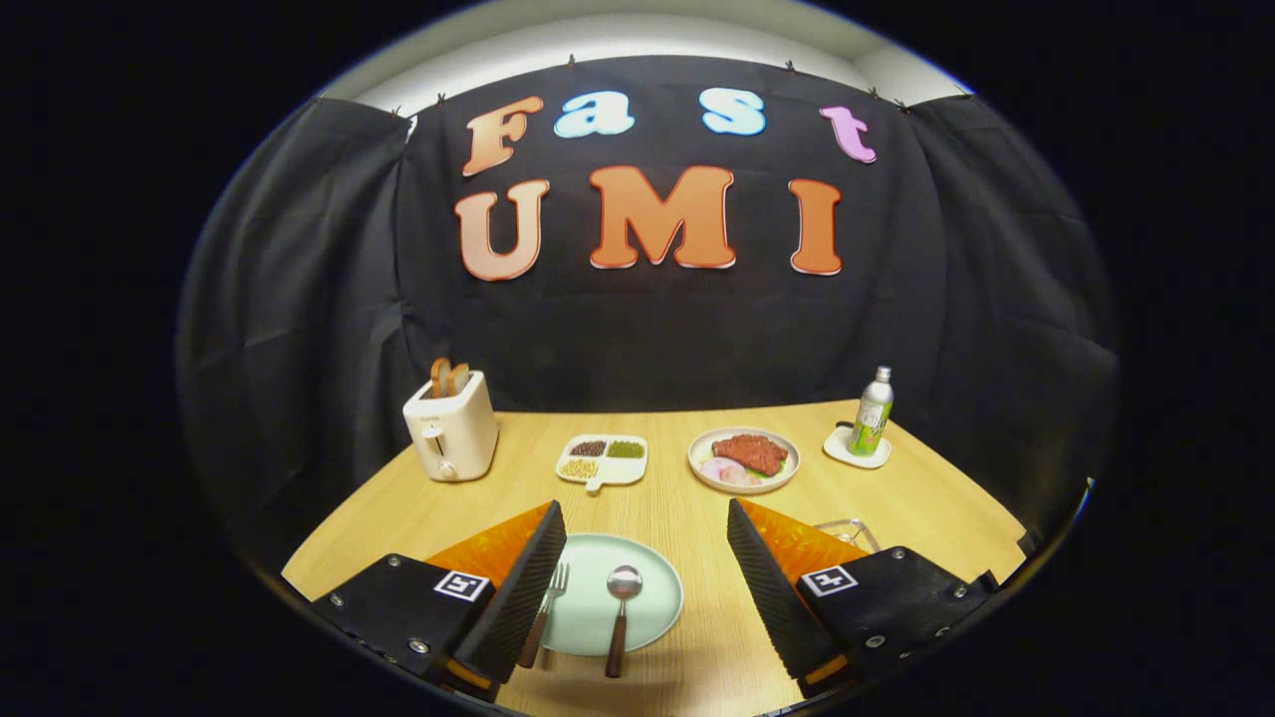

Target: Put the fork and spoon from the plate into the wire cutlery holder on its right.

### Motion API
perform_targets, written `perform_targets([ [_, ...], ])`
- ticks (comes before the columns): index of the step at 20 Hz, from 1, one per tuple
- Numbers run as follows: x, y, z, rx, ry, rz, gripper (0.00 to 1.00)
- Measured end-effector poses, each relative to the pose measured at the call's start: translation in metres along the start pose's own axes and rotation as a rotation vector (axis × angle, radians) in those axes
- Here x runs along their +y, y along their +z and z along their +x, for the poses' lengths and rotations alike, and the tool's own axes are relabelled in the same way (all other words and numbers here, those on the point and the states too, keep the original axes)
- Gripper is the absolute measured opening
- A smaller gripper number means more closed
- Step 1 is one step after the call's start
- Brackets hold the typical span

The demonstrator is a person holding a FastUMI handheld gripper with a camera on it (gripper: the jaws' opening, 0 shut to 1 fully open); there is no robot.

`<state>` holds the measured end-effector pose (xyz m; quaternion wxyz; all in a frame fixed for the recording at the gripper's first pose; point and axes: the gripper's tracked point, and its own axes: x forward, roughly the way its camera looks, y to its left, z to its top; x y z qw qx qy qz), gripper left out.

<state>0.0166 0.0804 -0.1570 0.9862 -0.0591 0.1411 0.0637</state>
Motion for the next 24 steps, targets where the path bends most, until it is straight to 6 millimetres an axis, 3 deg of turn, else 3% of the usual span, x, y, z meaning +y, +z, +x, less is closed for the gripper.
perform_targets([
  [7, 0.011, -0.098, 0.036, 0.214, 0.028, -0.030, 0.98],
  [10, 0.013, -0.126, 0.045, 0.279, 0.030, -0.059, 0.87],
  [13, 0.016, -0.142, 0.051, 0.327, 0.036, -0.074, 0.74],
  [18, 0.021, -0.163, 0.056, 0.398, 0.025, -0.061, 0.42],
  [23, 0.026, -0.169, 0.058, 0.424, 0.023, -0.077, 0.25],
  [24, 0.024, -0.169, 0.059, 0.419, 0.017, -0.081, 0.18],
])
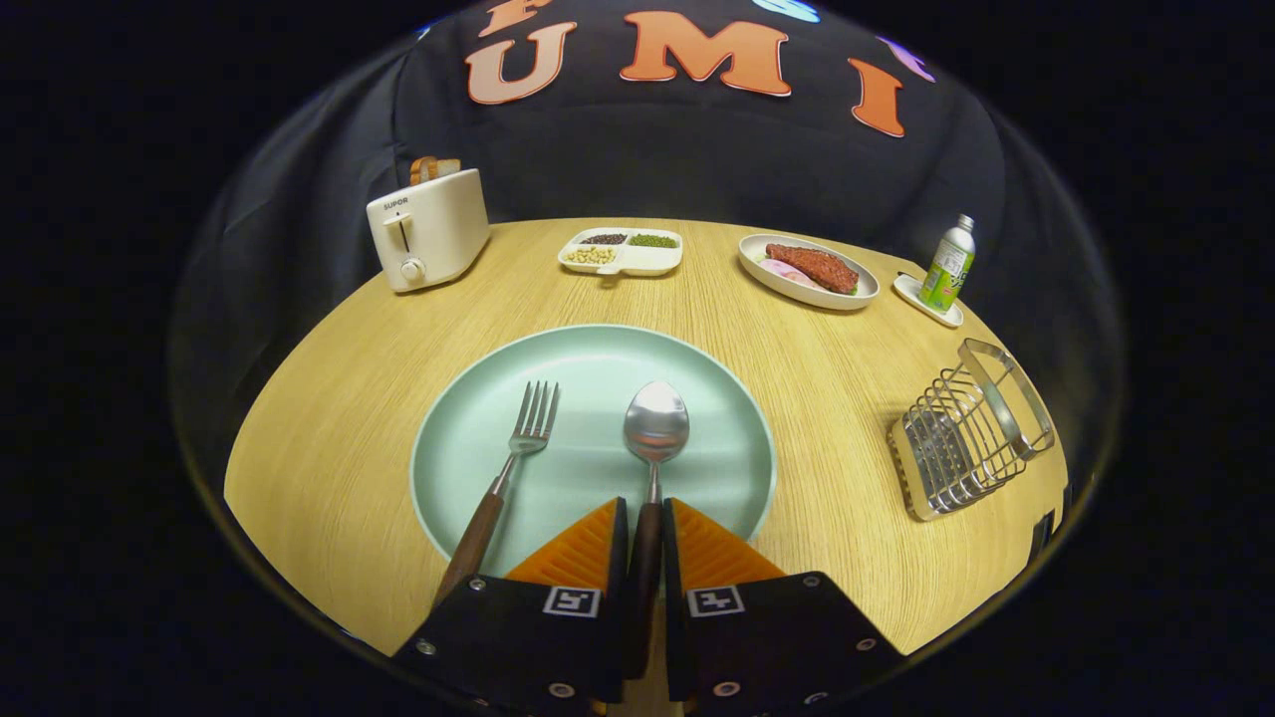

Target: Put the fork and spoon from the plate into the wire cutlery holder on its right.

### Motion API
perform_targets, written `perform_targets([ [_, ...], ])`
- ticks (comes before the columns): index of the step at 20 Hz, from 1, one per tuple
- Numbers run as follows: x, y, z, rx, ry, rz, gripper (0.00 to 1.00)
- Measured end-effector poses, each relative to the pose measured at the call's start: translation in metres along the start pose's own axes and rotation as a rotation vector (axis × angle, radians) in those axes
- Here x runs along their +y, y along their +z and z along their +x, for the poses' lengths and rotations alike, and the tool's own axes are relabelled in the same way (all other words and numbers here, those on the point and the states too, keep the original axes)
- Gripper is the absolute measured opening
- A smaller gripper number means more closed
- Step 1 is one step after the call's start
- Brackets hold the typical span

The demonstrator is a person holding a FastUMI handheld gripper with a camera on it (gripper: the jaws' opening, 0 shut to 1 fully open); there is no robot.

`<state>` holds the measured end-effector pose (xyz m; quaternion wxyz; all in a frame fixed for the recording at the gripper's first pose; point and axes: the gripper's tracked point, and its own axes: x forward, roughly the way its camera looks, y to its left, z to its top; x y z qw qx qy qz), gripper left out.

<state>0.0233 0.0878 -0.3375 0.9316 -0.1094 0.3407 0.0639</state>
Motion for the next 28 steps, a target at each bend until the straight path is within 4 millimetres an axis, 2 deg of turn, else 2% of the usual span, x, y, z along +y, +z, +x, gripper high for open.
perform_targets([
  [5, -0.002, 0.003, -0.002, 0.015, 0.000, 0.021, 0.05],
  [8, -0.007, 0.015, -0.013, 0.009, 0.010, 0.033, 0.05],
  [11, -0.022, 0.032, -0.034, 0.018, 0.018, 0.044, 0.05],
  [14, -0.050, 0.046, -0.058, 0.042, 0.007, 0.052, 0.05],
  [21, -0.131, 0.076, -0.114, 0.110, -0.030, 0.060, 0.05],
  [23, -0.149, 0.078, -0.123, 0.139, -0.047, 0.038, 0.05],
  [28, -0.185, 0.067, -0.134, 0.258, -0.068, 0.010, 0.05],
])
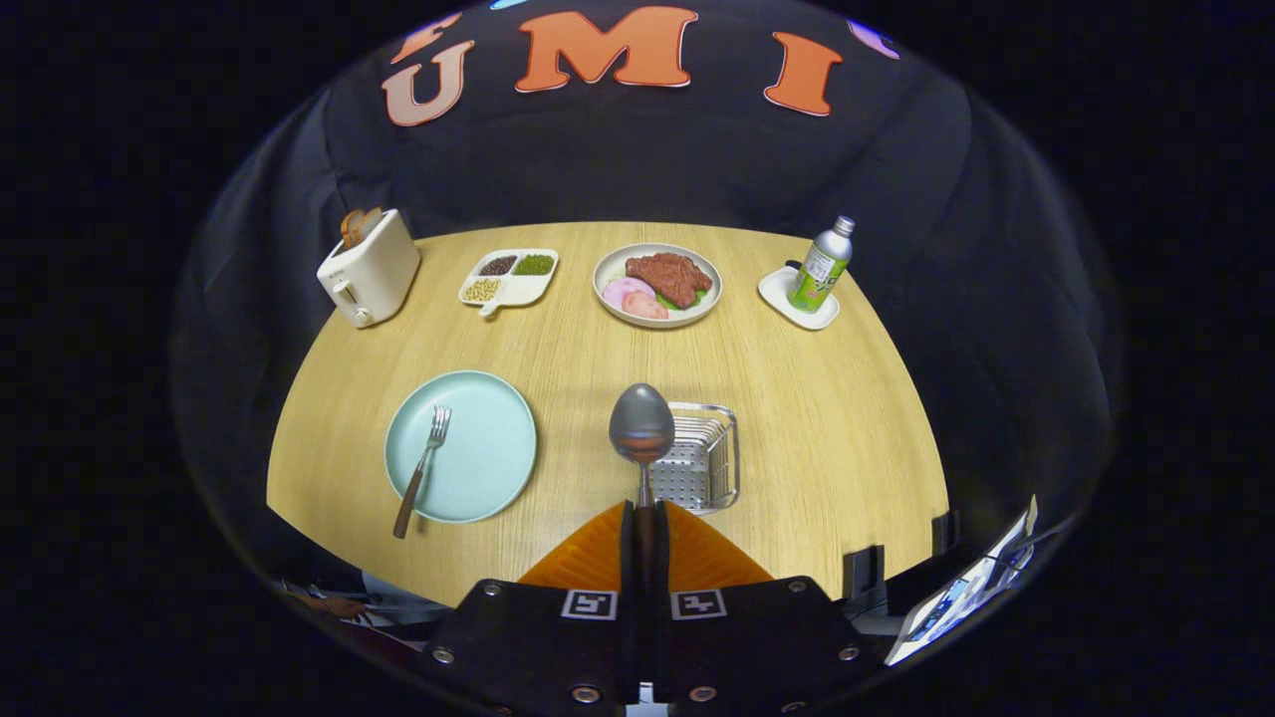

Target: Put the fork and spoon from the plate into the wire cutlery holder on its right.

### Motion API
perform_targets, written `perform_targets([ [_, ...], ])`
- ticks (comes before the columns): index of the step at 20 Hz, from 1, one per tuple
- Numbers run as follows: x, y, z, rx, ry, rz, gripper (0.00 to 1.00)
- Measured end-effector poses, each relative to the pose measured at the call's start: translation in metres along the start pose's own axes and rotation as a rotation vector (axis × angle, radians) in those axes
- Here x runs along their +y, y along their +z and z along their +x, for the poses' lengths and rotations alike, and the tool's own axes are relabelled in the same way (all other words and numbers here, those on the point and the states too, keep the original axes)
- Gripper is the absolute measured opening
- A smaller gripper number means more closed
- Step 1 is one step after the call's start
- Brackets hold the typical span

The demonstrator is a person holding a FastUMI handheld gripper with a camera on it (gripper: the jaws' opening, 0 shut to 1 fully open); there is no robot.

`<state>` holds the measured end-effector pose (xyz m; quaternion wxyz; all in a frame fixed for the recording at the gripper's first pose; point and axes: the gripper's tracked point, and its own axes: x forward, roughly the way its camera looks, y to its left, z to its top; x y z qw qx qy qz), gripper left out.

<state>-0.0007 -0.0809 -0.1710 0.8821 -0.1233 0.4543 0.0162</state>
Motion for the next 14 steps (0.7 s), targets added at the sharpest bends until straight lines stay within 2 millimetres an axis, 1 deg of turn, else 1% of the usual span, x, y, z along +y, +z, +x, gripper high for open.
perform_targets([
  [2, -0.012, -0.002, 0.000, 0.047, -0.005, -0.021, 0.05],
  [3, -0.014, -0.003, 0.001, 0.073, 0.001, -0.024, 0.05],
  [8, -0.017, -0.012, 0.011, 0.228, 0.045, -0.040, 0.05],
  [14, -0.023, -0.014, 0.034, 0.377, 0.035, -0.098, 0.05],
])
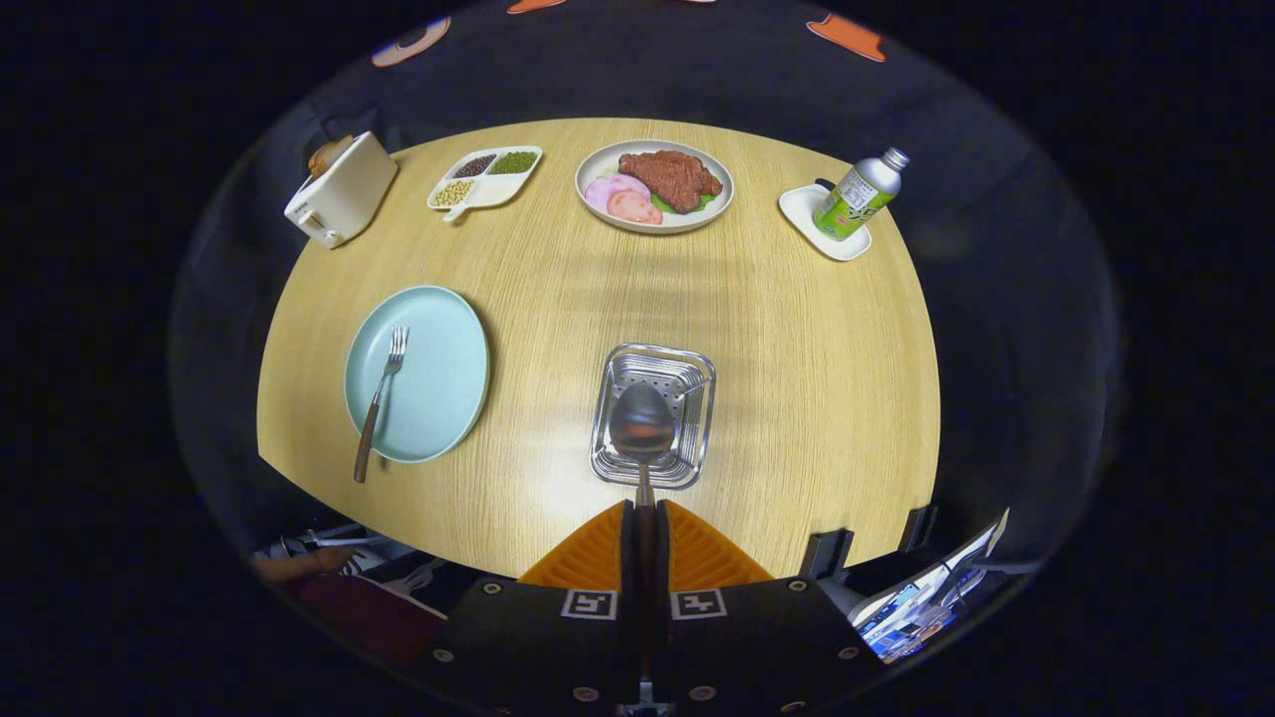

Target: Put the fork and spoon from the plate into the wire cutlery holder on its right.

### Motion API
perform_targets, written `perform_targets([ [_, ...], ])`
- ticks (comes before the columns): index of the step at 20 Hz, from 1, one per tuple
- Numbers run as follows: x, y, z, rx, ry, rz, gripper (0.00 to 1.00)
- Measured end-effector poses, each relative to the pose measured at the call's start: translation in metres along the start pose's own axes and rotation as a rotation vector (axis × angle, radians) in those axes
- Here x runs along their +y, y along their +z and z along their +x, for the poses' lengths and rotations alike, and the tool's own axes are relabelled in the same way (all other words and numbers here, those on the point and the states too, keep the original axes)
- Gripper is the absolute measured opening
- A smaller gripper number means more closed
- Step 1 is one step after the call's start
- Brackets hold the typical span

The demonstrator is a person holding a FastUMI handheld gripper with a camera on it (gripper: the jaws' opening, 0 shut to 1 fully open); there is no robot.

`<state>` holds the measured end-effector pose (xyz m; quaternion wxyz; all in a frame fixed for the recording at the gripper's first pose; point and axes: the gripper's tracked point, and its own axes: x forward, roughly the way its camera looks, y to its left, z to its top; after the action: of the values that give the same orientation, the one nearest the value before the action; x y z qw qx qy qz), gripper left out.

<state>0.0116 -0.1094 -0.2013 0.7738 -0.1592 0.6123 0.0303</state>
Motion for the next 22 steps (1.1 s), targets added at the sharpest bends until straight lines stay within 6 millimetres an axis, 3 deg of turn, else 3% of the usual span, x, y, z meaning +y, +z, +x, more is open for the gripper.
perform_targets([
  [5, -0.004, 0.012, 0.020, 0.058, -0.004, -0.016, 0.05],
  [10, -0.004, 0.012, 0.032, 0.092, 0.020, 0.030, 0.07],
  [16, -0.004, 0.025, 0.019, 0.013, 0.022, 0.034, 0.16],
  [17, -0.002, 0.029, 0.015, -0.007, 0.025, 0.040, 0.22],
  [22, 0.018, 0.043, -0.001, -0.121, 0.026, 0.064, 0.80],
])
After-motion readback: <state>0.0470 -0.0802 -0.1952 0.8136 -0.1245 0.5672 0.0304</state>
